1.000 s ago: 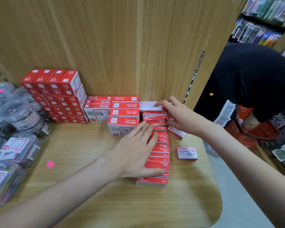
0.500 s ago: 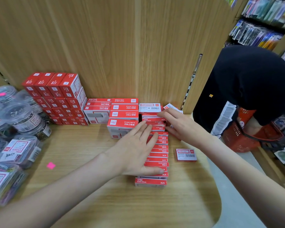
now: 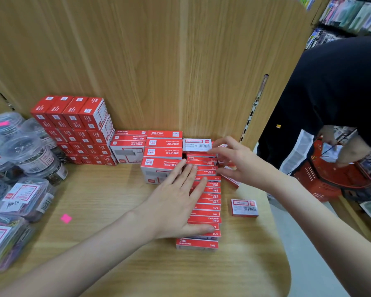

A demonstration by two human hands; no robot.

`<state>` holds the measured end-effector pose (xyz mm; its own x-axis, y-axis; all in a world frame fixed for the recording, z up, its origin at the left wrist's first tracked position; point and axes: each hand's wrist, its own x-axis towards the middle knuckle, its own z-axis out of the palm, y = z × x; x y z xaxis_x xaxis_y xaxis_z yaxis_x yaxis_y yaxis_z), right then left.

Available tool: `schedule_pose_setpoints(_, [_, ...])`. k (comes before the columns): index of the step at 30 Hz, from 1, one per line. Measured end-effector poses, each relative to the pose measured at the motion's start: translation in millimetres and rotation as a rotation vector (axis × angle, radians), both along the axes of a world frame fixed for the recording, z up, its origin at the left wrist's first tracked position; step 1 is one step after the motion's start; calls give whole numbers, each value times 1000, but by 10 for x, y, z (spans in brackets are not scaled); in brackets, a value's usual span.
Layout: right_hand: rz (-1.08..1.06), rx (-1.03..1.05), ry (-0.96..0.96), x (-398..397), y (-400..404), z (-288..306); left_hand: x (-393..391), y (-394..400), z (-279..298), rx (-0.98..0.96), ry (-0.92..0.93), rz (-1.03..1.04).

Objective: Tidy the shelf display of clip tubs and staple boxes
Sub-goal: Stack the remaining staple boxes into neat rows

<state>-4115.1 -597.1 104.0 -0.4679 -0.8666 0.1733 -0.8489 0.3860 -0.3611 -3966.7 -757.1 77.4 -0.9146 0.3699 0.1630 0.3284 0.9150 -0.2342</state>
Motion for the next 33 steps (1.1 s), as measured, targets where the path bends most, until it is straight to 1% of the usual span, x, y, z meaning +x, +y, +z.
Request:
schedule_pose_setpoints(2, [-42,-58,19,-50,-13,76,-13,-8,18,-7,-7,-2])
schedule_pose_setpoints(4, [-92,-73,75,-113,-59,131,-21,-16,27,-5,-5,-4])
schedule_pose_setpoints(6, [-121,-47,111,-166,-151,133,-27,-20,32,-2,2,-6])
schedule_pose_setpoints(9, [-100,27,147,-203,-320,72,-53,-23,55,3,15,-13])
schedule_pose_setpoints(14, [-118,57,144,-227,-428,36,-100,-55,73,25,31,-20])
schedule_pose_setpoints(16, [-112,55,205,-225,-425,41,-92,-68,60,29,23,-22])
schedule_pose_setpoints(19, [-163,0,309,-208,-418,75,-77,-74,50,20,6,-8])
schedule_pose_setpoints(21, [-153,-5,322,-214,-412,94,-82,-76,47,24,4,-5])
schedule_pose_setpoints(24, [-114,-38,234,-196,-356,150,-92,-83,49,33,7,-8])
schedule_pose_setpoints(26, [-179,-153,196,-146,-284,237,-72,-95,64,60,9,-20])
schedule_pose_setpoints(28, [-272,-263,140,-72,-162,345,-16,-115,87,129,24,-55])
schedule_pose_setpoints(31, [-279,-294,-16,134,101,445,155,-179,105,376,42,-97])
schedule_pose_setpoints(33, [-221,-273,-133,343,274,436,315,-245,62,555,-11,-96])
